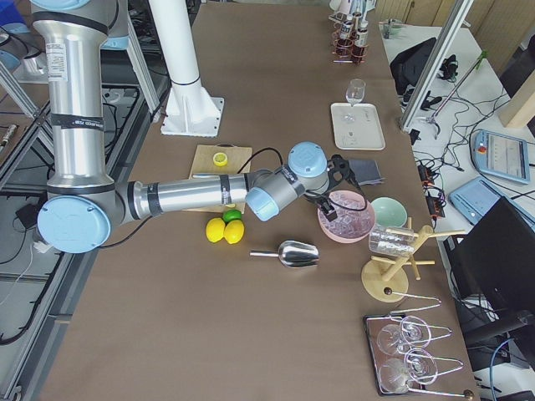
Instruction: Take tea from basket to plate
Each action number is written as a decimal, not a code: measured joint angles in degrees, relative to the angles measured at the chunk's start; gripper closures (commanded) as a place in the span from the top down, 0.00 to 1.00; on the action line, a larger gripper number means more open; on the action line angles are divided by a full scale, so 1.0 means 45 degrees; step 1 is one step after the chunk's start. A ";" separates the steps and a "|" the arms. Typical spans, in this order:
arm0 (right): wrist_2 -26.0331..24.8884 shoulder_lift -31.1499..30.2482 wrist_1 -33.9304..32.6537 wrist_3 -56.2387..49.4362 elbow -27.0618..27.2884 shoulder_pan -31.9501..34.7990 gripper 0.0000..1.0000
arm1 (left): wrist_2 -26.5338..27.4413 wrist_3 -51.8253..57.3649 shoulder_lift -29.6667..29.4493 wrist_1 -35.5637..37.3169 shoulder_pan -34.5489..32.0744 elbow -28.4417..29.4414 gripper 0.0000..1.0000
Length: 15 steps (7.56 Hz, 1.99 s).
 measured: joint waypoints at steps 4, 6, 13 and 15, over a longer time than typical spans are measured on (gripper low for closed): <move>0.1394 0.2584 0.0145 0.0096 -0.0055 -0.1145 1.00 | 0.0000 0.0080 0.0225 0.0010 -0.0197 -0.0233 0.72; 0.1474 0.3486 0.1177 0.0111 -0.0181 -0.1839 1.00 | 0.0001 0.0077 0.0240 0.0011 -0.0276 -0.0210 0.42; 0.1304 0.5481 0.1768 0.0664 -0.0100 -0.3424 1.00 | -0.0079 -0.0080 0.0184 0.0737 -0.0806 -0.1041 0.00; 0.1261 0.5602 0.1790 0.0694 -0.0044 -0.3519 1.00 | -0.0025 -0.0032 0.0517 0.2685 -0.1045 -0.3650 0.00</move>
